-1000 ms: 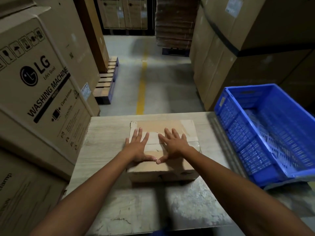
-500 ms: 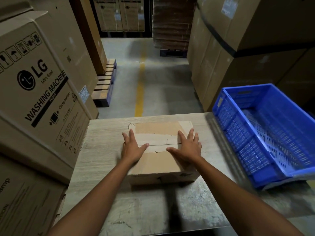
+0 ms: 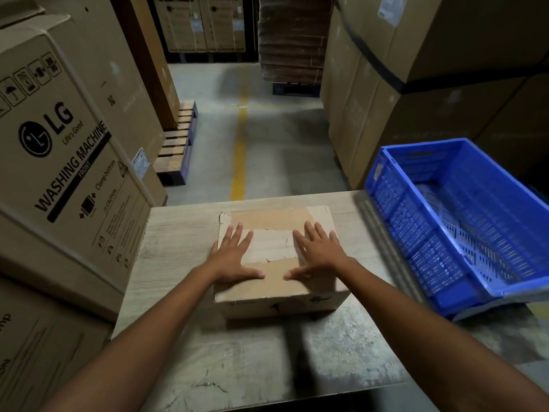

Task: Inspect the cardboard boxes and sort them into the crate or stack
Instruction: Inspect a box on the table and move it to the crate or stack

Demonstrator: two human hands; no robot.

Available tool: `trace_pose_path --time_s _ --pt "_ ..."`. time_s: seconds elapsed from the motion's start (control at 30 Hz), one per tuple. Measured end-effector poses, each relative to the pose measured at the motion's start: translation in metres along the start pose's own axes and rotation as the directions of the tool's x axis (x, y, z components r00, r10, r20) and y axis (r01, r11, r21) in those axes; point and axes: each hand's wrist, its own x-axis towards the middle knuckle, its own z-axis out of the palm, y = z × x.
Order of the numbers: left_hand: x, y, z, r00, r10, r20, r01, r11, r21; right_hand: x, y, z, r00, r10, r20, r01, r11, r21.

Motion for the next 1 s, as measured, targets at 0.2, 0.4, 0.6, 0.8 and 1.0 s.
trace_pose_path --time_s 0.2,0.4,0.6,0.8,1.0 --pt "-0.007 0.003 0.003 0.999 -0.024 -0.030 0.023 0.999 -0.022 -0.007 -0.002 0.010 0.999 0.037 -0.018 -0.037 0.999 0.011" --pt "-0.007 0.012 0.002 0.895 -0.413 -0.171 0.183 0.687 -0.703 -0.022 -0.006 0.025 0.856 0.433 -0.282 -0.265 0.836 0.479" --pt "-0.005 0.006 -0.013 0.832 -0.544 -0.105 0.064 0.282 -0.957 -0.017 -0.003 0.003 0.763 0.601 -0.237 -0.149 0.521 0.840" --pt "-0.021 0.005 -0.039 0.671 -0.697 -0.252 -0.169 0.186 -0.968 -0.032 -0.021 -0.028 0.620 0.755 -0.215 -0.016 0.286 0.958" --pt "-0.048 0.015 -0.046 0.532 -0.800 -0.276 -0.264 0.153 -0.952 -0.036 -0.035 -0.031 0.478 0.853 -0.207 0.089 0.188 0.978"
